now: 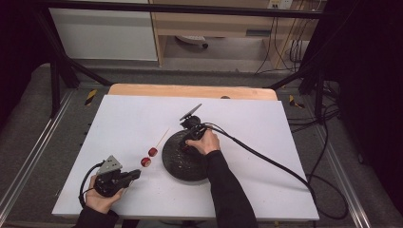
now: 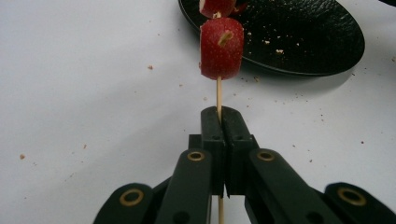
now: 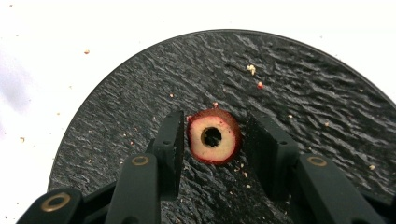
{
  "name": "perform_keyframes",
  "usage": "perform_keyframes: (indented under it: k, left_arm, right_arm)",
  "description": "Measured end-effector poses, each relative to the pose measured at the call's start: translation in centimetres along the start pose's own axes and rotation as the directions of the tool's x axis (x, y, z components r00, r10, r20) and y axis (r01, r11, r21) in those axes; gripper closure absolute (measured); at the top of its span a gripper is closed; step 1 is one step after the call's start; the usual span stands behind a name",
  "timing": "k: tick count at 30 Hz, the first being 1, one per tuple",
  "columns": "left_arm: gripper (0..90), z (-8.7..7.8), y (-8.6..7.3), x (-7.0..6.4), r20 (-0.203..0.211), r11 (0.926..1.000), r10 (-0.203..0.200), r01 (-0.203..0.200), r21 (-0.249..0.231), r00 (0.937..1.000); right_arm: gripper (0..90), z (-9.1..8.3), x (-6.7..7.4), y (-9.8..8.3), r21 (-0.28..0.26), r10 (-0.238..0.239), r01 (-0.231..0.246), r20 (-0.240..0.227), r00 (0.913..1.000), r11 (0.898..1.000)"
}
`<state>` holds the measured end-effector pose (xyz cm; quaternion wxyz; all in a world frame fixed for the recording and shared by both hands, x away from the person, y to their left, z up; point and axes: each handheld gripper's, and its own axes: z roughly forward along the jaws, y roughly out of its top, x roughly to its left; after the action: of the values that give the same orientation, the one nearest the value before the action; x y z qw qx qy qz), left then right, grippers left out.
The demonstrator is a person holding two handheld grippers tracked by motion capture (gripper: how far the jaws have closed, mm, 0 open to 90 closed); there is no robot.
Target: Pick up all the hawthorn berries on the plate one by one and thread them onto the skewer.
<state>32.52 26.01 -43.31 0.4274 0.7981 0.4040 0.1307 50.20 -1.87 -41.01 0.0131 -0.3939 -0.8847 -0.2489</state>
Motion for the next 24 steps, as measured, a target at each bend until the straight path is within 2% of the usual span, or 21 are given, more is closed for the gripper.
perform_keyframes:
  k: [13, 15, 16, 24]
  left_arm:
    - [88.5, 0.0, 0.0, 0.0, 0.000, 1.0000, 0.002, -0.002, -0.001, 1.0000]
    - [88.5, 0.0, 0.0, 0.0, 0.000, 1.0000, 0.002, -0.002, -0.001, 1.0000]
    - [88.5, 0.0, 0.0, 0.0, 0.000, 1.0000, 0.002, -0.002, -0.001, 1.0000]
    - [88.5, 0.0, 0.0, -0.2, 0.000, 1.0000, 0.004, -0.004, -0.005, 1.0000]
  right_arm:
    - [61.5, 0.3, -0.2, 0.0, 0.017, 0.009, -0.009, -0.010, 0.9999, 1.000]
    - [61.6, 0.2, 0.0, 0.0, 0.009, 0.026, -0.026, -0.020, 0.9995, 1.000]
    - [61.7, 0.1, -0.1, 0.0, 0.013, 0.009, -0.009, -0.014, 0.9999, 1.000]
    - [61.9, -1.2, 0.4, -0.2, -0.031, 0.026, -0.027, -0.019, 0.9995, 0.999]
